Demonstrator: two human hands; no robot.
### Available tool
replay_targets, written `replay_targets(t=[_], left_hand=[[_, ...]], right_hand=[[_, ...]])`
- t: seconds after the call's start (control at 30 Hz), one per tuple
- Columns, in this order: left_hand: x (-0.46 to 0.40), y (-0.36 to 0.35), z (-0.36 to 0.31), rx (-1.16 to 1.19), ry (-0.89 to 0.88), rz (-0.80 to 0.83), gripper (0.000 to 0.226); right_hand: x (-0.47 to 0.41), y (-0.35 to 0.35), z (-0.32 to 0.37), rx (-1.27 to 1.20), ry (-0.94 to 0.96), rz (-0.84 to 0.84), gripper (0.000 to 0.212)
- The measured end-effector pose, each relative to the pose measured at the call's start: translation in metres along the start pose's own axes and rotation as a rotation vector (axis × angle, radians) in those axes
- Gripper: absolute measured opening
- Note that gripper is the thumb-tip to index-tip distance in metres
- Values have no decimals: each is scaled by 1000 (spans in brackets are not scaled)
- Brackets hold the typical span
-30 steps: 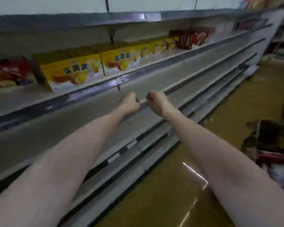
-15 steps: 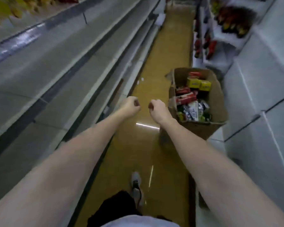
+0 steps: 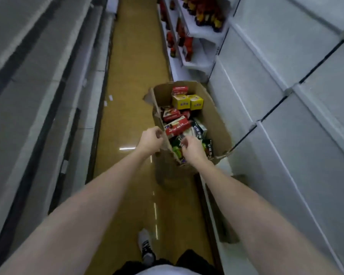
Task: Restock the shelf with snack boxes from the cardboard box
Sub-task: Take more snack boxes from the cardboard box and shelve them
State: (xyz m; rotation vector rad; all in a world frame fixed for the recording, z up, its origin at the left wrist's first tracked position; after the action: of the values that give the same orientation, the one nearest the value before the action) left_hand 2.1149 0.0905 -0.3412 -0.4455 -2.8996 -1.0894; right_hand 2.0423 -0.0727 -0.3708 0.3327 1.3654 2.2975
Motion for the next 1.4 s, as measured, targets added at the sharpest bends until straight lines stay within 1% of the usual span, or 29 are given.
replay_targets(t=[0.07,0.17,0.3,0.4,0.53,0.67,0.8,0.9,1.0,1.1,1.2,1.27,1.33,1.4], left_hand=[[-15,-7,-4,28,-3,21,19],[-33,-18,-8,35,-1,35,25],[-64,-46,-11,-11,-23,97,35],[-89,-66,-19,-86,-63,111,35],[-123,-94,-20,-138,-35,159,31],[-170,-118,-17,-200,-4,169,31],[-212,-137,-8,-234,122,174,31],[-240,-159,-2,-274,181,180,30],[-261,-185,12,-329,266,178,33],[-272,-212,24,-398,291,206,38],[-282,-230,33,-423,282,229,48],[-288,-241,39,-438,278,280,57],[-289,-257,43,-441,266,355,74],[-289,-271,48,-488,235,404,89]], right_hand=[[-15,-1,-9,12,-24,-29,15],[-35,-1,-21,-6,-76,-39,24],[-63,4,-35,-25,-127,-49,26],[-87,2,-45,-27,-118,-35,26],[-128,-7,-64,-65,-147,-17,23],[-179,-28,-81,-83,-118,60,19],[-232,-51,-94,-64,-73,159,19],[-269,-71,-109,-73,-92,215,18],[-298,-99,-118,-86,-103,290,21],[-319,-130,-121,-113,-73,353,20],[-329,-153,-128,-108,-84,406,22],[-338,-162,-133,-127,-135,407,28],[-346,-168,-142,-160,-247,384,35],[-353,-174,-152,-198,-389,360,35]])
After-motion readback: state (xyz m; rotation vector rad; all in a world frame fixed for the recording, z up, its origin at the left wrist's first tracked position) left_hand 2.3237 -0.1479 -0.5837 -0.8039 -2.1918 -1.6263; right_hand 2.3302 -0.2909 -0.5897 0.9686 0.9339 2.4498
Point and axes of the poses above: each hand's wrist, its own x-axis away from the middle knuckle, its own y-axis out of the back of the hand, z = x × y, the point moved 9 cm from there along -x, towards the middle knuckle, and after that the axes turned 10 degrees about -z, right-handed, at the moved point
